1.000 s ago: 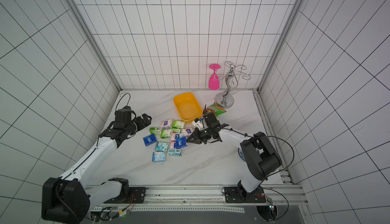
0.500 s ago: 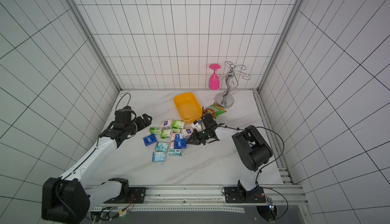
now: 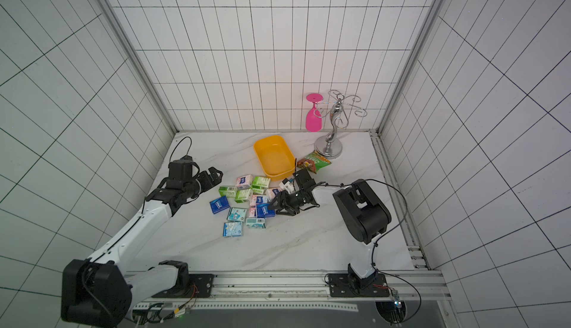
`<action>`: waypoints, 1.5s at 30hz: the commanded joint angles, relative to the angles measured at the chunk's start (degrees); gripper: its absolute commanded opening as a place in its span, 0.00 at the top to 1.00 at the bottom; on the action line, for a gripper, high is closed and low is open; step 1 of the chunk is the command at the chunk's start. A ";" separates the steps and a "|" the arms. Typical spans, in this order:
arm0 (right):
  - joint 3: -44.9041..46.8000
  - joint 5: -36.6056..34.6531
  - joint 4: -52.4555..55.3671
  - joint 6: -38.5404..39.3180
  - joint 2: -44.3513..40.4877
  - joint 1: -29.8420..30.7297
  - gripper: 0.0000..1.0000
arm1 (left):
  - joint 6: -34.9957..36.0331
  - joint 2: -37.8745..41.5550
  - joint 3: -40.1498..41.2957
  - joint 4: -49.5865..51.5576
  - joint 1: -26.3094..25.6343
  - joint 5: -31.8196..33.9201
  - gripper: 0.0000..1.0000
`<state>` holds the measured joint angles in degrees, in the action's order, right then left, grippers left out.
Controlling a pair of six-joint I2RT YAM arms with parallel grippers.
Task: Put the pocket tissues into the storage box
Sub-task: Pick up the pocket tissues from the center of the board, then place the pocket tissues in the storage box.
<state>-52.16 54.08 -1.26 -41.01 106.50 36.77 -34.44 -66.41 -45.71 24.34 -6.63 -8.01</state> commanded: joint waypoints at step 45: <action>-39.74 -40.26 8.90 -19.23 11.12 -9.91 0.95 | 3.26 -11.48 -10.59 3.87 -5.32 -2.67 0.02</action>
<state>-87.37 20.47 8.91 -57.12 115.18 26.61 -32.03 -78.74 -57.01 27.22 -11.97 -11.11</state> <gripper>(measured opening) 0.143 0.978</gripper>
